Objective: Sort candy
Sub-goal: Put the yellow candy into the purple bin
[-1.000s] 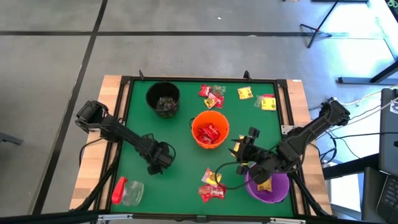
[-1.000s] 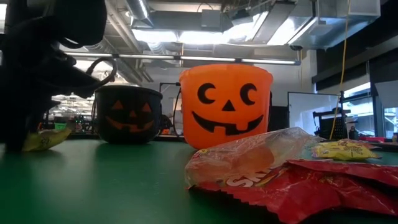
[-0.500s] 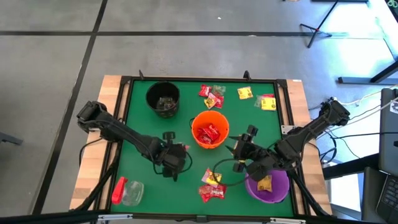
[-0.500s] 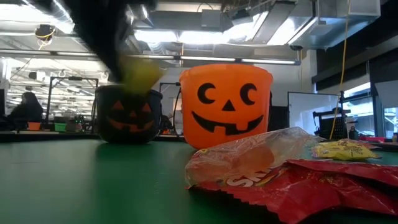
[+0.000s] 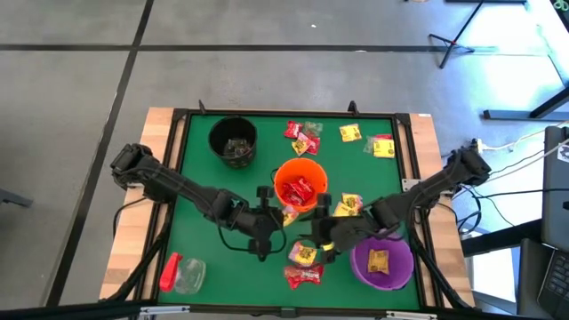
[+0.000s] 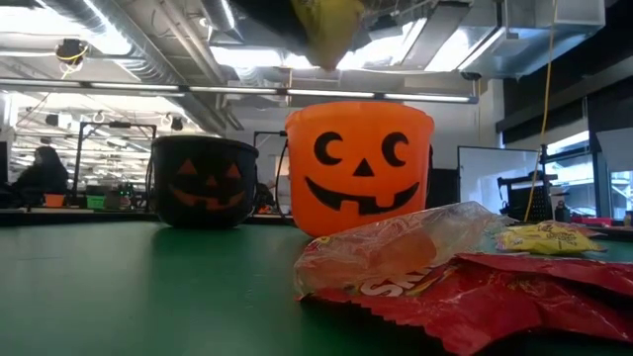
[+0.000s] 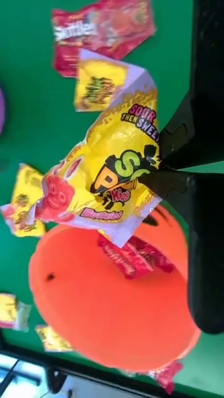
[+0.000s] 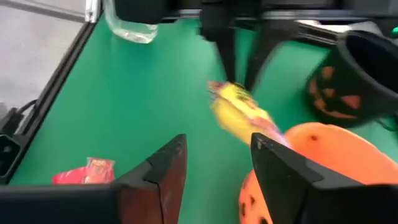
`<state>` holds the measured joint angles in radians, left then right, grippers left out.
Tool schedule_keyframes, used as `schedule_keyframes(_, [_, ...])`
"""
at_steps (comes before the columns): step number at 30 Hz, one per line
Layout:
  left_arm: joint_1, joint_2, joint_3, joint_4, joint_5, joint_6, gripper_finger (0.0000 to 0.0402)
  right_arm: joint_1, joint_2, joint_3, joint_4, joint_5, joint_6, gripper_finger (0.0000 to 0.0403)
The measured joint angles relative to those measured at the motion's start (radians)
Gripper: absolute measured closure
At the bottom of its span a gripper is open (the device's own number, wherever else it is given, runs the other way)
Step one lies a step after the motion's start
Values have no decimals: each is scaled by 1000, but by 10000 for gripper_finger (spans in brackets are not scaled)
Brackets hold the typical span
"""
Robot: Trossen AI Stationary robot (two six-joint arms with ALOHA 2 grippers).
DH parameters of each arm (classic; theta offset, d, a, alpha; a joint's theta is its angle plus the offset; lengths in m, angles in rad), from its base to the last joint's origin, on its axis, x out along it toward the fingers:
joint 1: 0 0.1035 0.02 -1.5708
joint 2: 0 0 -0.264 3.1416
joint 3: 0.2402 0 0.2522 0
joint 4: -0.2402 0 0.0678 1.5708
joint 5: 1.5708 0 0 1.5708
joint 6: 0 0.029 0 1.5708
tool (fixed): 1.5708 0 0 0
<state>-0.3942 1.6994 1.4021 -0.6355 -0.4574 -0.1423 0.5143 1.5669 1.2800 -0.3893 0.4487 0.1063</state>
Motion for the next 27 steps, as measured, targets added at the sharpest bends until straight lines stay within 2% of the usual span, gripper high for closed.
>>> schedule_keyframes(5, [10, 0, 0, 57, 11, 46, 401, -33, 52, 0, 70, -11, -59, 208])
schedule_keyframes(11, [9, 0, 0, 96, 28, 48, 401, -75, 83, 0, 78, 81, -63, 203])
schedule_keyframes(17, [9, 0, -1, 107, 54, 48, 401, -101, 95, 1, 75, 42, -64, 210])
schedule_keyframes(22, [8, 1, -2, 113, 60, 48, 401, -102, 98, 1, 73, -18, -76, 237])
schedule_keyframes(27, [5, 1, -2, 116, 83, 41, 400, -102, 100, 1, 80, -50, -96, 290])
